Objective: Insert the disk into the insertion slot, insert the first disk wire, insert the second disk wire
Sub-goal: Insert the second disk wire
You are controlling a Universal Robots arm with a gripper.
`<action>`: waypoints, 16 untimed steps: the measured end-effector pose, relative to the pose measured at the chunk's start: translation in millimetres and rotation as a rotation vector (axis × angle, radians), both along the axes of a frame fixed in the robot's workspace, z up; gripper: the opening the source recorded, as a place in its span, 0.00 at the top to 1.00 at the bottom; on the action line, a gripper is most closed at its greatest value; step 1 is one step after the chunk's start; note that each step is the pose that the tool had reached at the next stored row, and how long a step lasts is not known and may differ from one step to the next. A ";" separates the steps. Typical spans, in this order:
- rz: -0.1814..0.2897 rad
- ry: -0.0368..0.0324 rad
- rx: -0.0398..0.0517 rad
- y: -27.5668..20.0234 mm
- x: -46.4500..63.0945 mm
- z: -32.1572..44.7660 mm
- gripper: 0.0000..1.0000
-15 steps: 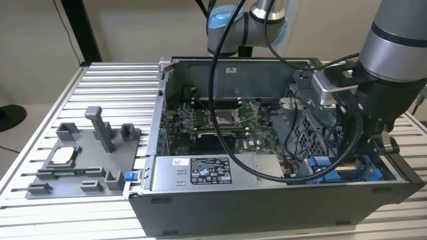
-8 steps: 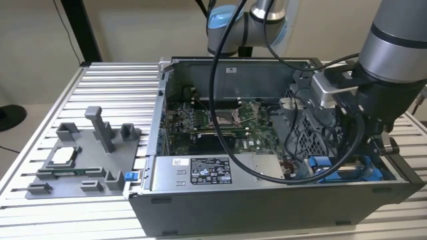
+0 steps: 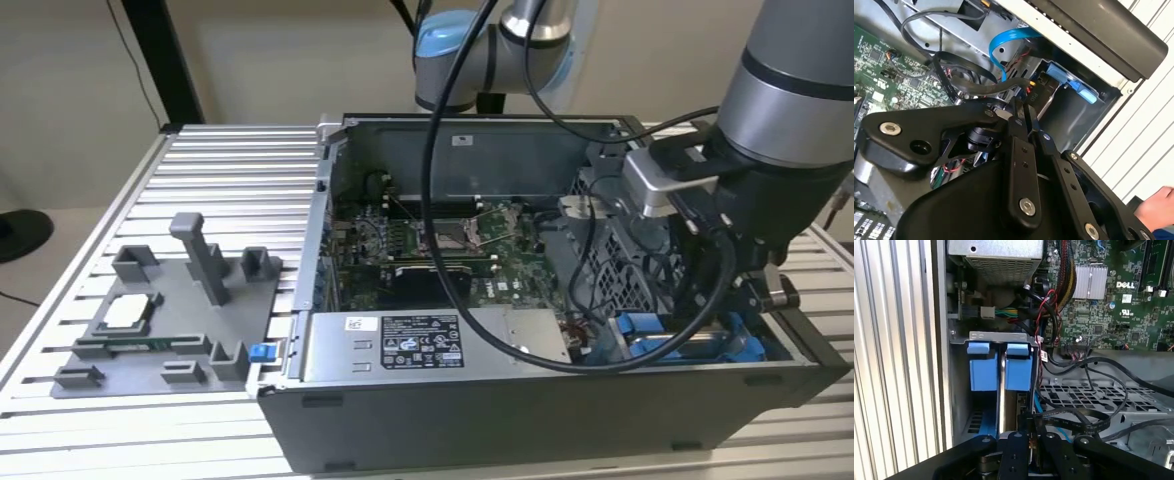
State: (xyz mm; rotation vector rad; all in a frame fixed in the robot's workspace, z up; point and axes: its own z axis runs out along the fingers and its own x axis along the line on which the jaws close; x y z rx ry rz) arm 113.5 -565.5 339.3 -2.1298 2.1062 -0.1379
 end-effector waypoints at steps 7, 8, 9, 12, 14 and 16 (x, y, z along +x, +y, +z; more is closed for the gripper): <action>0.006 0.0000 0.0006 -1.4 0.4 0.6 1.00; 0.006 0.0000 0.0005 -1.8 0.5 0.7 1.00; 0.007 0.0000 0.0006 -2.3 0.5 0.7 1.00; 0.008 0.0000 0.0005 -3.5 0.5 0.8 1.00; 0.008 0.0000 0.0005 -4.0 0.5 0.8 1.00; 0.009 0.0000 0.0008 -4.0 0.5 0.0 1.00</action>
